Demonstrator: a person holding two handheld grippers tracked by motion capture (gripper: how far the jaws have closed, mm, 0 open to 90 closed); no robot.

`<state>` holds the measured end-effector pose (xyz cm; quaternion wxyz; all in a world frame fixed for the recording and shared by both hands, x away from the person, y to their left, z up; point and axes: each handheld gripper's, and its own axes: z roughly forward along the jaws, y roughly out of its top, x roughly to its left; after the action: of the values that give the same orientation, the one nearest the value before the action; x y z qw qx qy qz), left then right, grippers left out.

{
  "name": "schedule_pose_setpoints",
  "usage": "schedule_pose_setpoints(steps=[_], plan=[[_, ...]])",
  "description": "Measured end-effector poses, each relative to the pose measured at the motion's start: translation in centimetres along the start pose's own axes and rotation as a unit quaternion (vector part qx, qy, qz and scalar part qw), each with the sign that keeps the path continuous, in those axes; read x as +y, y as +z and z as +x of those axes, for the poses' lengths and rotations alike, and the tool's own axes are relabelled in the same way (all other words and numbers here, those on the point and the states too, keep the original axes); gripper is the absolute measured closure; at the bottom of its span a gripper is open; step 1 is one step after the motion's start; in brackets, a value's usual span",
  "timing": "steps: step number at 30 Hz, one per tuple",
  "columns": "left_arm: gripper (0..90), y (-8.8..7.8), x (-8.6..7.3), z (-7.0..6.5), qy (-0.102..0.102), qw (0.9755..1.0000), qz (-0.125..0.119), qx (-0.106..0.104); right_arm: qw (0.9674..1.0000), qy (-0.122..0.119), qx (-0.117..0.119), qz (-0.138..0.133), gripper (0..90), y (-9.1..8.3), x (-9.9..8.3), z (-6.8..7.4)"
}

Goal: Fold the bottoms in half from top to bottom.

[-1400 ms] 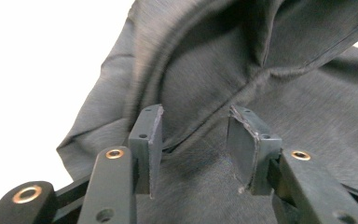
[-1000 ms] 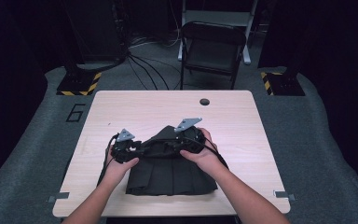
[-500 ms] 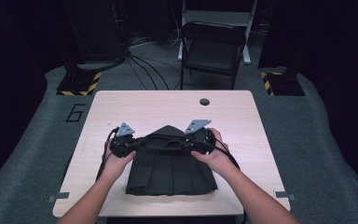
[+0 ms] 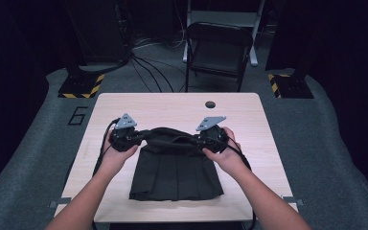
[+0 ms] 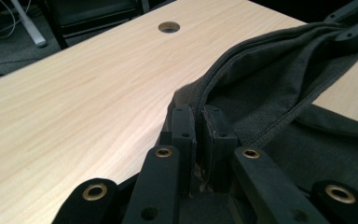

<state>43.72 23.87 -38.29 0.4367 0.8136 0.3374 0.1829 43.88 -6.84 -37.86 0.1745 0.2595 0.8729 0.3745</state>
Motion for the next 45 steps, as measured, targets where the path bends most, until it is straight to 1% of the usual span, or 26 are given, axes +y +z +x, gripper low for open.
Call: schedule_pose_setpoints(steps=[1,2,3,4,6,8,10,12,16,19,22,27,28,32,33,34,35,36,37,40,41,42,45], plan=[[84.3,-0.2,0.4,0.0,0.003,1.0000,0.001,-0.001,1.0000,0.000,-0.002,0.000,78.1,-0.3,0.3,-0.2],[84.2,-0.4,0.7,-0.1,0.006,1.0000,-0.001,-0.001,1.0000,0.007,-0.005,-0.004,78.2,-0.5,0.5,-0.2],[84.3,-0.6,1.0,-0.1,0.007,1.0000,-0.002,-0.002,0.9999,-0.001,-0.006,-0.008,78.3,-0.8,0.8,-0.5],[84.2,-0.8,1.3,0.0,0.007,1.0000,-0.004,-0.001,0.9999,-0.002,-0.008,-0.012,78.3,-1.0,1.1,-0.6],[84.2,-1.4,1.8,0.1,0.004,0.9999,-0.007,-0.009,0.9997,-0.007,-0.009,-0.019,78.3,-1.4,1.7,-0.9],[84.2,-2.0,2.2,0.1,0.001,0.9999,-0.010,-0.014,0.9996,-0.007,-0.004,-0.025,78.3,-2.0,2.2,-1.0],[84.1,-2.5,2.4,0.0,0.000,0.9997,-0.009,-0.025,0.9994,-0.020,0.005,-0.029,78.1,-2.5,2.4,-0.9],[84.0,-2.9,2.2,-0.2,0.006,0.9995,-0.002,-0.032,0.9990,-0.031,0.012,-0.032,78.1,-2.8,2.3,-0.7],[84.0,-3.4,1.3,-1.0,0.012,0.9988,0.006,-0.046,0.9980,-0.050,0.030,-0.023,78.1,-3.2,1.6,0.0],[83.9,-3.6,0.7,-1.5,0.012,0.9984,0.012,-0.054,0.9975,-0.056,0.039,-0.016,78.0,-3.3,0.7,0.7],[84.0,-3.7,0.1,-2.0,0.015,0.9982,0.013,-0.056,0.9971,-0.057,0.050,-0.010,78.0,-3.3,0.1,1.2],[84.0,-4.1,-0.6,-2.5,0.014,0.9980,0.012,-0.061,0.9969,-0.045,0.064,-0.010,77.9,-3.6,-0.5,1.5],[84.0,-4.2,-0.7,-2.5,0.014,0.9979,0.012,-0.063,0.9968,-0.045,0.066,-0.008,77.9,-3.6,-0.5,1.5],[84.0,-4.3,-1.5,-2.8,0.005,0.9980,0.004,-0.062,0.9968,-0.033,0.072,-0.008,77.9,-3.6,-0.9,1.8],[84.0,-4.4,-1.7,-2.9,0.002,0.9981,0.001,-0.062,0.9966,-0.031,0.076,-0.005,77.9,-3.7,-1.1,1.9],[84.1,-4.4,-1.9,-3.0,0.001,0.9980,0.001,-0.063,0.9964,-0.033,0.078,-0.007,77.9,-3.6,-1.2,2.0],[84.1,-4.5,-2.2,-3.1,-0.002,0.9978,0.000,-0.066,0.9964,-0.030,0.079,-0.005,77.9,-3.6,-1.3,2.1],[84.1,-4.5,-2.4,-3.2,-0.003,0.9979,-0.002,-0.064,0.9964,-0.028,0.080,-0.001,77.9,-3.7,-1.5,2.2],[84.1,-4.5,-2.7,-3.4,-0.002,0.9978,-0.002,-0.066,0.9962,-0.030,0.082,-0.003,77.9,-3.6,-1.7,2.3],[84.1,-4.6,-3.4,-3.9,-0.001,0.9975,0.000,-0.071,0.9961,-0.021,0.085,0.002,77.9,-3.5,-2.4,2.7],[84.1,-4.6,-3.7,-4.1,-0.001,0.9974,-0.002,-0.072,0.9957,-0.020,0.090,0.003,77.9,-3.4,-2.6,2.7],[84.0,-4.7,-4.0,-4.3,-0.002,0.9972,-0.005,-0.074,0.9956,-0.012,0.092,0.003,77.9,-3.4,-2.9,2.9],[84.0,-4.8,-5.2,-4.8,-0.005,0.9966,-0.006,-0.082,0.9950,-0.009,0.100,0.003,77.9,-3.4,-3.8,3.5]])
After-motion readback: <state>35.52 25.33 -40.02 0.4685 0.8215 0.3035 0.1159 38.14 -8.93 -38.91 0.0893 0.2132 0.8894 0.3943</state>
